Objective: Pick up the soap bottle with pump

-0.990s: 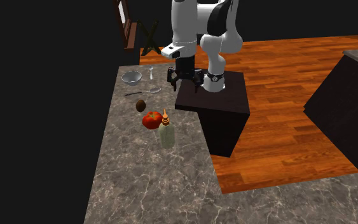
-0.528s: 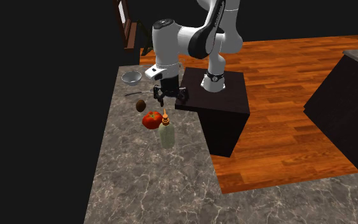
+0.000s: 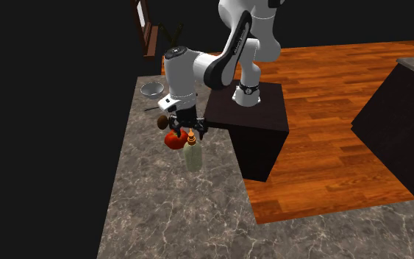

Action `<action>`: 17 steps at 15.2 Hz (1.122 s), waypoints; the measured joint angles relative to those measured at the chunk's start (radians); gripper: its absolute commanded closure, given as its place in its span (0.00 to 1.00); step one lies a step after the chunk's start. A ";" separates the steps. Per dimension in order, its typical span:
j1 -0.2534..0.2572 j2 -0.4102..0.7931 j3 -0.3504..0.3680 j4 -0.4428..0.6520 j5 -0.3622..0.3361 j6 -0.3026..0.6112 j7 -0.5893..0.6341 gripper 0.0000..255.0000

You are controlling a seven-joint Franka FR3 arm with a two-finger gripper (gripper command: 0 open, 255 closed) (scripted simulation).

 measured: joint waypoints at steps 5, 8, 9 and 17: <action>-0.006 0.035 0.009 -0.016 0.027 0.045 -0.022 1.00; -0.005 0.035 0.010 -0.018 0.029 0.050 -0.023 1.00; -0.005 0.034 0.010 -0.019 0.028 0.050 -0.023 1.00; -0.004 0.029 0.007 -0.012 0.022 0.037 -0.018 1.00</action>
